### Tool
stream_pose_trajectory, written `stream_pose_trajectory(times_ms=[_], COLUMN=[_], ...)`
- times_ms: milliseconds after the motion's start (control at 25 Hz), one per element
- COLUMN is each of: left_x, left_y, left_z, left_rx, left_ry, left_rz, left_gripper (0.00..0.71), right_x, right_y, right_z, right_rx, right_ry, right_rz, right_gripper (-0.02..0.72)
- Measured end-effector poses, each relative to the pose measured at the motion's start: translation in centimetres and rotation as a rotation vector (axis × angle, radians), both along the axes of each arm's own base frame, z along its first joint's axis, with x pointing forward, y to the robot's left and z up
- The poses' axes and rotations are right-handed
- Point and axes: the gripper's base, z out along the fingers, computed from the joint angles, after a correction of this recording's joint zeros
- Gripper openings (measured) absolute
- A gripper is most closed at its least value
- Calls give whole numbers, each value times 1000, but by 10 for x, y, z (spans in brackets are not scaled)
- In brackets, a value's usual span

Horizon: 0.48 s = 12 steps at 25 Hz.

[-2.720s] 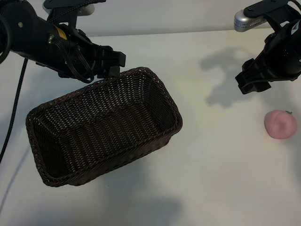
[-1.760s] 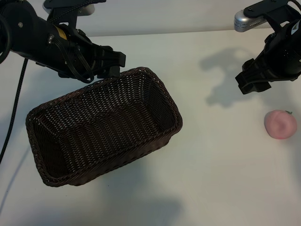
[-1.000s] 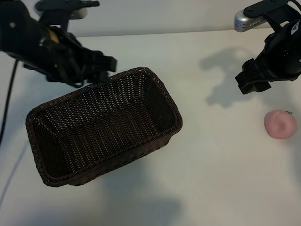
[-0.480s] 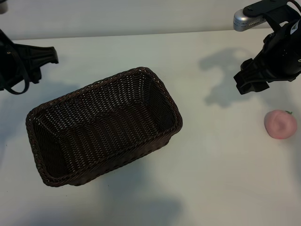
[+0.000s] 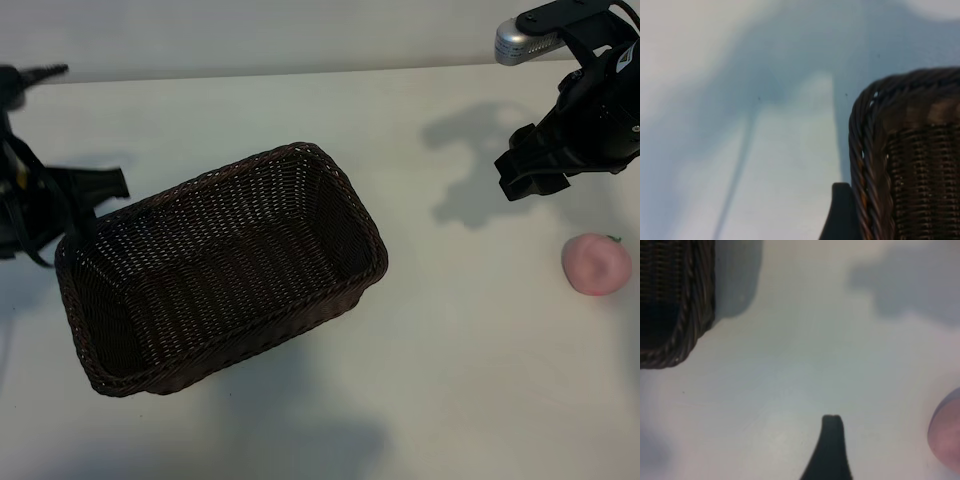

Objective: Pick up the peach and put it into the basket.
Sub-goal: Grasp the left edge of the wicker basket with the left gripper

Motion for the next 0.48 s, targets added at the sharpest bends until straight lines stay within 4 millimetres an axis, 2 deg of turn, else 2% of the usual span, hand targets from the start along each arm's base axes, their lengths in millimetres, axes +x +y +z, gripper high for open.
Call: stream_pose_trajectory(times_ms=[160, 480], left_x=[-3, -10], left_y=[-3, -2], left_z=[-18, -34], left_rx=[-56, -77], left_ry=[-9, -2], left_rz=[-14, 31], left_gripper=[572, 571], right_x=[0, 0], right_y=[0, 0], right_z=[0, 0], right_rx=[1, 1], right_ry=[0, 0], right_rz=[0, 0], right_gripper=[594, 594])
